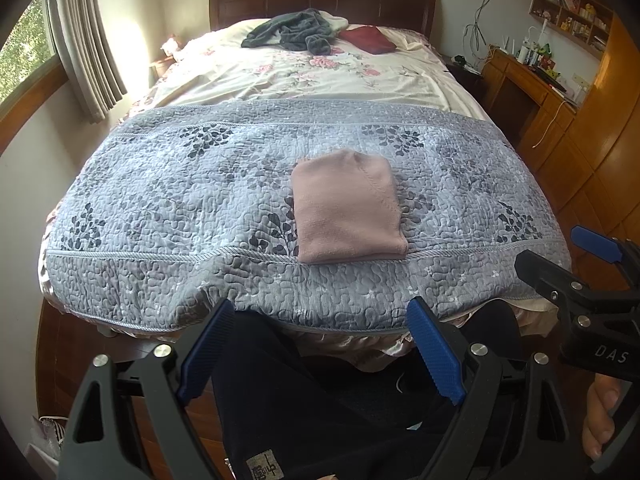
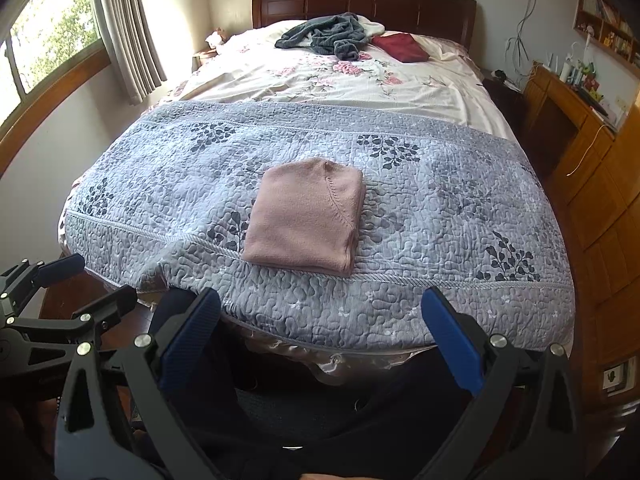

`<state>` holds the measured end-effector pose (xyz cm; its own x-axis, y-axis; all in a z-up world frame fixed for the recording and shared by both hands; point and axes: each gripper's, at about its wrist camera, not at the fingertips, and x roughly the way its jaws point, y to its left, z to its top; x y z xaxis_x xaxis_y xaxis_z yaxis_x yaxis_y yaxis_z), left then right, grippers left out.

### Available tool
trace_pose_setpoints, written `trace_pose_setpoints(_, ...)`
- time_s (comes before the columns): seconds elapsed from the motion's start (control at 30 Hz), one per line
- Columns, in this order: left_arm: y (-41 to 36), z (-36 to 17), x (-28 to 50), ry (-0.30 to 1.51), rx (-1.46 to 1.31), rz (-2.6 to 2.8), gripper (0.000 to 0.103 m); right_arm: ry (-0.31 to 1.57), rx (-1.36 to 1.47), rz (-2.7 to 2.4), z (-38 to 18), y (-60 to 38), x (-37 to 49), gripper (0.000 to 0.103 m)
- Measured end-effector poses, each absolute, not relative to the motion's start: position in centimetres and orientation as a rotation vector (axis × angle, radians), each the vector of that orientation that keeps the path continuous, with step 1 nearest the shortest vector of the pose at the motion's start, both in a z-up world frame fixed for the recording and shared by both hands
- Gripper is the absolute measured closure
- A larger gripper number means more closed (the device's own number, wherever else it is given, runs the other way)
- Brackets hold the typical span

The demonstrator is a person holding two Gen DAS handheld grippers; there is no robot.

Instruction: Fold small clothes

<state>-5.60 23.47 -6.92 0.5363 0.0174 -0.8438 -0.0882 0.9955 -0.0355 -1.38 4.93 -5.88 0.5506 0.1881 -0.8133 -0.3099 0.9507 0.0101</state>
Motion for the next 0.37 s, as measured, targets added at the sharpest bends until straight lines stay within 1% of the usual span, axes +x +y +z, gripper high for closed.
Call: trace_pose_setpoints(0.37, 23.67, -6.66, -5.89, 0.992, -0.065, 0.061, 0.015, 0.949, -0.135, 0.301, -5.71, 5.01, -1.18, 0.003)
